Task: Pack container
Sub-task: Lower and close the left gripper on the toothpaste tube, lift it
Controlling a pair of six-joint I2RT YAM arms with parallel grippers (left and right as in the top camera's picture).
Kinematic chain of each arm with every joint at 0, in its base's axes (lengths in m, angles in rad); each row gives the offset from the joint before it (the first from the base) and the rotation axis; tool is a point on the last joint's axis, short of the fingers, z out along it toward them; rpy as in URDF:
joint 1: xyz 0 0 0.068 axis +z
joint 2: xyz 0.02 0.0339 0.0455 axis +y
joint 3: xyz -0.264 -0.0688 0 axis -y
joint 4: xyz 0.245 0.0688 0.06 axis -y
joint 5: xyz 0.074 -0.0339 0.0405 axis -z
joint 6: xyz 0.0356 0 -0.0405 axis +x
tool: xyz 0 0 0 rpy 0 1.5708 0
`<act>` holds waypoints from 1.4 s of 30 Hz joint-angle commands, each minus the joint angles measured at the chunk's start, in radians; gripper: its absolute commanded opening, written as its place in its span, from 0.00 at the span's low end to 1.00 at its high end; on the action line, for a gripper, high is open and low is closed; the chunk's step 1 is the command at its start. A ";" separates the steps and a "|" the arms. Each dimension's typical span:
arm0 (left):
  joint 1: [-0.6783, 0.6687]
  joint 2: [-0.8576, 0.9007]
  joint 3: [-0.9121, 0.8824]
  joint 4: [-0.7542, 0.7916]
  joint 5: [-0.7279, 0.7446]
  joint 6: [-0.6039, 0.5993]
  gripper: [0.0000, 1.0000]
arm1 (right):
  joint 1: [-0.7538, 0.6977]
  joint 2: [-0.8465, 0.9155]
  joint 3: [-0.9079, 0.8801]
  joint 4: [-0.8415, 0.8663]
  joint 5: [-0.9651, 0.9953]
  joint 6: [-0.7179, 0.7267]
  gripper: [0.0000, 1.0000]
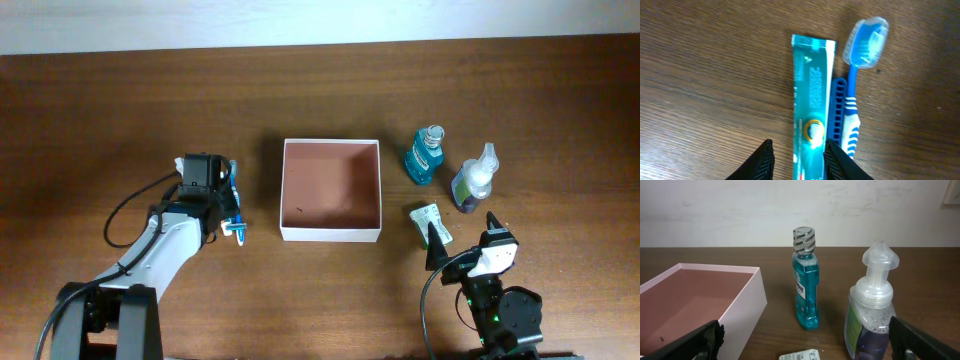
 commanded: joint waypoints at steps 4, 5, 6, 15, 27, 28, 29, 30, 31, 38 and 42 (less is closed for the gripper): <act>0.006 0.009 0.010 -0.015 0.057 -0.008 0.40 | 0.006 -0.004 -0.005 -0.006 0.008 0.011 0.98; 0.006 0.009 0.010 -0.016 0.067 -0.008 0.41 | 0.006 -0.004 -0.005 -0.006 0.008 0.011 0.98; 0.006 0.006 0.011 -0.021 0.076 -0.008 0.41 | 0.006 -0.004 -0.005 -0.006 0.008 0.011 0.98; -0.004 -0.045 0.029 -0.104 0.104 -0.004 0.36 | 0.006 -0.004 -0.005 -0.006 0.009 0.011 0.98; 0.024 -0.002 0.002 -0.074 0.098 0.058 0.32 | 0.006 -0.004 -0.005 -0.006 0.008 0.011 0.98; 0.026 -0.001 0.003 -0.071 0.103 0.058 0.32 | 0.006 -0.004 -0.005 -0.006 0.009 0.011 0.98; 0.027 -0.001 0.003 -0.068 0.109 0.058 0.32 | 0.006 -0.004 -0.005 -0.006 0.008 0.011 0.98; 0.030 -0.001 0.002 -0.065 0.111 0.058 0.32 | 0.006 -0.004 -0.005 -0.006 0.008 0.011 0.98; 0.033 0.001 0.002 -0.064 0.113 0.058 0.32 | 0.006 -0.004 -0.005 -0.006 0.008 0.011 0.98; 0.037 0.029 -0.001 -0.050 0.112 0.055 0.32 | 0.006 -0.004 -0.005 -0.006 0.008 0.011 0.98; 0.042 0.044 -0.002 -0.038 0.116 0.032 0.33 | 0.006 -0.004 -0.005 -0.006 0.008 0.011 0.98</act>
